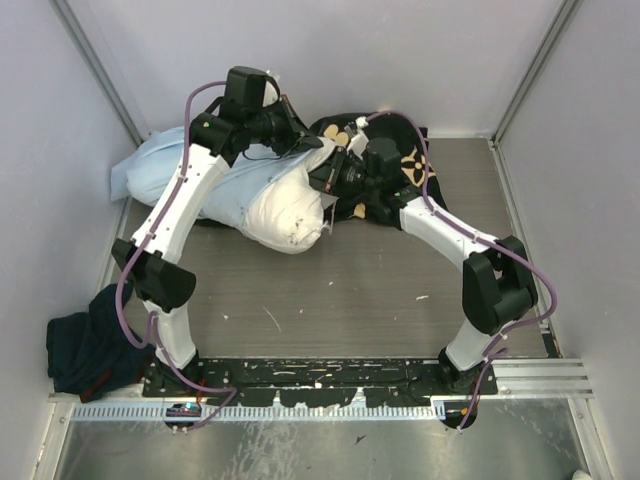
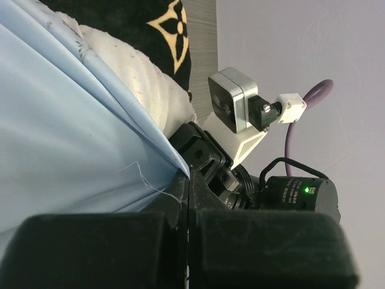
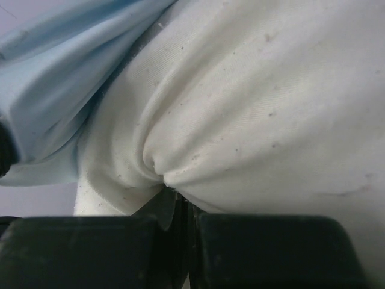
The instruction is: Put the pillow into the pillowcase
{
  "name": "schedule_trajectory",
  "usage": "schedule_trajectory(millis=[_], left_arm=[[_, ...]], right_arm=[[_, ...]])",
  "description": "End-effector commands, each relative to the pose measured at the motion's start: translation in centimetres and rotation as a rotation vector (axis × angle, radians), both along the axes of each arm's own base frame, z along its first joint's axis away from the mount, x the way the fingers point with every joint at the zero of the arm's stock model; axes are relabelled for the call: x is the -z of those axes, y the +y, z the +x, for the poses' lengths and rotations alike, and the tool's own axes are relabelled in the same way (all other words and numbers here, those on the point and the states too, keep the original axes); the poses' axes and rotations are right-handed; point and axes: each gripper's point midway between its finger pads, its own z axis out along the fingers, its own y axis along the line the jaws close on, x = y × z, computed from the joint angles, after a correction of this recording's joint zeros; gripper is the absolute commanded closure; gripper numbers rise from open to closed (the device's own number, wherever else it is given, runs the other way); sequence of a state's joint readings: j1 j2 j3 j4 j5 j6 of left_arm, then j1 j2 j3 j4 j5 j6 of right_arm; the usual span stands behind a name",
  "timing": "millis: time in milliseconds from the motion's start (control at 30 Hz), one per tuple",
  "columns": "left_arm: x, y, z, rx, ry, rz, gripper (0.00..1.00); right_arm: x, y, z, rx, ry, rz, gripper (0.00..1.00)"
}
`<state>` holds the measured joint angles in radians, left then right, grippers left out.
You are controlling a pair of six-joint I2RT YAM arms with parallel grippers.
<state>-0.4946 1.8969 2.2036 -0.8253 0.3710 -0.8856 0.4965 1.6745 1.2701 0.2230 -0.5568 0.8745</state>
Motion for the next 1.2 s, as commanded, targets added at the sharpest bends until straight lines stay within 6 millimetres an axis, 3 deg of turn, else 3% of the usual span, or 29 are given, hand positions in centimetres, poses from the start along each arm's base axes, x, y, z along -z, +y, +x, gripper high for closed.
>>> schedule_trajectory(millis=[0,167,333,467,533,633,833,1000,1167], left_arm=[[-10.1,-4.9,-9.1,0.3,-0.158,-0.238,1.0],[-10.7,-4.8,-9.4,0.293,-0.146,-0.277,1.0],[-9.5,-4.6,-9.2,0.288,-0.121,-0.256,1.0],[-9.5,-4.1,-8.3,0.255,-0.106,-0.297,1.0],[-10.7,-3.6,-7.6,0.232,-0.124,-0.341,1.0],[-12.4,-2.4,-6.3,0.171,-0.154,-0.379,1.0],[-16.6,-0.3,-4.1,0.078,-0.236,-0.494,1.0],[-20.7,1.0,-3.3,0.028,-0.315,-0.558,1.0],[-23.1,2.7,-2.3,-0.033,-0.358,-0.601,1.0]], right_arm=[[-3.7,1.6,0.3,0.018,-0.143,0.051,0.99],[-3.9,1.1,2.2,0.062,-0.141,0.038,0.99],[-7.0,-0.2,3.6,0.101,-0.177,0.084,0.99],[-6.6,-0.1,3.6,0.083,-0.16,0.059,0.87],[-5.4,-0.4,3.2,0.076,-0.133,0.051,0.76],[-3.6,-1.5,2.2,0.084,-0.108,0.03,0.72],[-1.9,-3.9,0.6,0.097,-0.086,-0.012,0.59],[-2.8,-5.0,-1.0,0.067,-0.125,-0.019,0.49],[-4.8,-7.1,-2.7,0.107,-0.203,-0.034,0.47]])
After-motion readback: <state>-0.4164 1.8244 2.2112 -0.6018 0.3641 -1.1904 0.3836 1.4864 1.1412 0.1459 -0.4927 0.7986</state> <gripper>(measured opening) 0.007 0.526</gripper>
